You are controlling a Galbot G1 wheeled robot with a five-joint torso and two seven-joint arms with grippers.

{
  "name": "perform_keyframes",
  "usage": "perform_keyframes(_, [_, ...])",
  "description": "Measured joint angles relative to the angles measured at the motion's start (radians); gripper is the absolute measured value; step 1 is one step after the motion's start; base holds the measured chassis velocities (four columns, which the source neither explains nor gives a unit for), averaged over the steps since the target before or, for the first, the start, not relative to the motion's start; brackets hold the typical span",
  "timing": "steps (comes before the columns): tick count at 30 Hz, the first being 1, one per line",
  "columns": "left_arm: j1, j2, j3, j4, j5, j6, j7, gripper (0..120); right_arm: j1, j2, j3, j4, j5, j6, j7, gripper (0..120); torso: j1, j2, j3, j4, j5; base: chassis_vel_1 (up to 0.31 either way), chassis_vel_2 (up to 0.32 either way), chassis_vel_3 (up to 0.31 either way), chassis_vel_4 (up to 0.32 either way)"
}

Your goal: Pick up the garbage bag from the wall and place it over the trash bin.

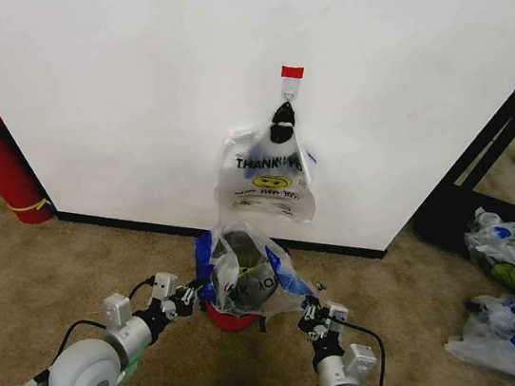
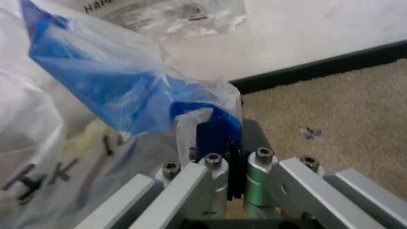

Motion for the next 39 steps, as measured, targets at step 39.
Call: perform_keyframes(39, [-0.079, -0.039, 0.05, 0.21, 0.02, -0.011, -0.002, 0, 0.238, 0.125, -0.015, -0.327, 0.065, -0.034, 0.003, 0, 0.0, 0.0, 0.0, 0.0, -0.0001, 0.0, 0.0, 0.0, 0.0])
